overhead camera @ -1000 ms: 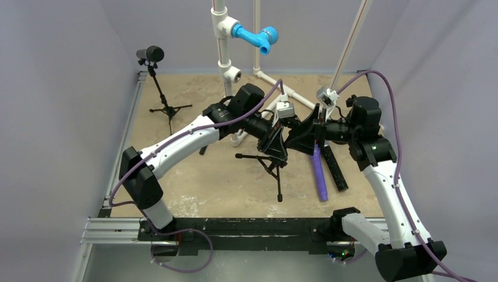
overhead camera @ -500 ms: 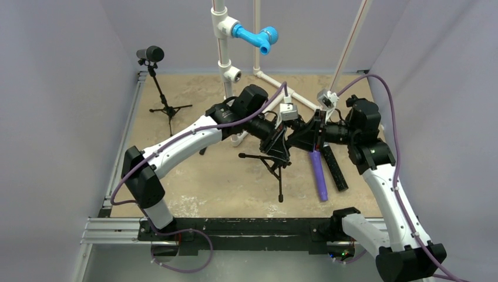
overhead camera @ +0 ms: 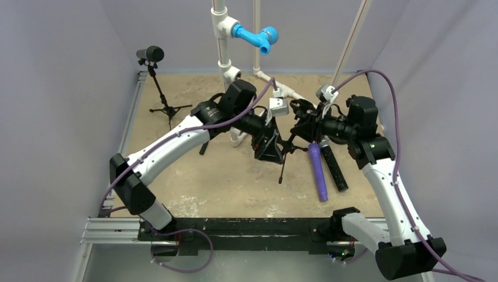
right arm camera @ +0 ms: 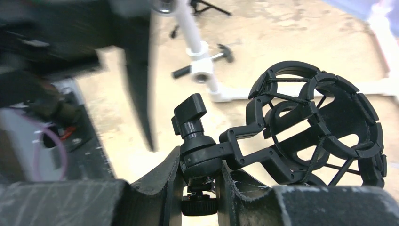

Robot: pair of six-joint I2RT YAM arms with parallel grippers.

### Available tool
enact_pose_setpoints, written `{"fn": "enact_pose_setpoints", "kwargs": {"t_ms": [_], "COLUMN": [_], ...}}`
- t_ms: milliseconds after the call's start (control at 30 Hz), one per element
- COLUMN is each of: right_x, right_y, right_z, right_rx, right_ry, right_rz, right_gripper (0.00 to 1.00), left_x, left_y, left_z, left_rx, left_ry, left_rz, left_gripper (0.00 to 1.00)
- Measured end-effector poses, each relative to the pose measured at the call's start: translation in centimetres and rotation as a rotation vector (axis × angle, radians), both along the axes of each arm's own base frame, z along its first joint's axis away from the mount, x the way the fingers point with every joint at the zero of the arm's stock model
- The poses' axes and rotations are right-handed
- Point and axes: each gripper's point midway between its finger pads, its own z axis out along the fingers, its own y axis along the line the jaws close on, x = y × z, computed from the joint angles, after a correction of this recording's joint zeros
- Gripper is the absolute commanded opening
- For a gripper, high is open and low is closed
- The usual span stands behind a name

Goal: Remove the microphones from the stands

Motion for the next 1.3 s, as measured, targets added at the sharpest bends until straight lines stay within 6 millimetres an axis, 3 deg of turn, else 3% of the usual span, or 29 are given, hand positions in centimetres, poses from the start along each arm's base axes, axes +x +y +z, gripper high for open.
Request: {"fn": "enact_pose_setpoints", "kwargs": {"t_ms": [200,300,600,967,1167,1300], "right_x": [5.2,8.0,14.0,17.8,18.5,18.9], "right_y": [-1.6,-2.2,-3.0,-3.7,-3.6,-3.5], "right_z": [-2.3,-4.1,-9.7,-12.2,-14.6,-15.1], "right_rx": [-0.113,-0.162,-0.257,-0.324,-0.339,-0.335], "right_ry": [-0.053,-0.082,-0.088,-0.164,-0.132,-0.131], "right_rz": [-0.129,-0.179,-0.248,-0.287,-0.279,-0.281], "right_gripper": [0.0,0.0,0.0,0.0,0.14,0.44], "left_x": [-0.6,-1.3,-1.4,-1.0,-0.9,-1.4], "left_y": [3.1,3.9,4.6,5.0,6.1,6.9], "left_z": [3.7,4.6,3.7,2.7,2.7,3.2], "left_rx": [-0.067,-0.086,-0.067,-0.05,-0.054,-0.066], "left_ry": [-0.089,-0.122,-0.131,-0.124,-0.132,-0.148], "left_rz": [0.03,0.026,0.029,0.045,0.068,0.078], "left_gripper": [1.0,1.0,1.0,1.0,1.0,1.0]}}
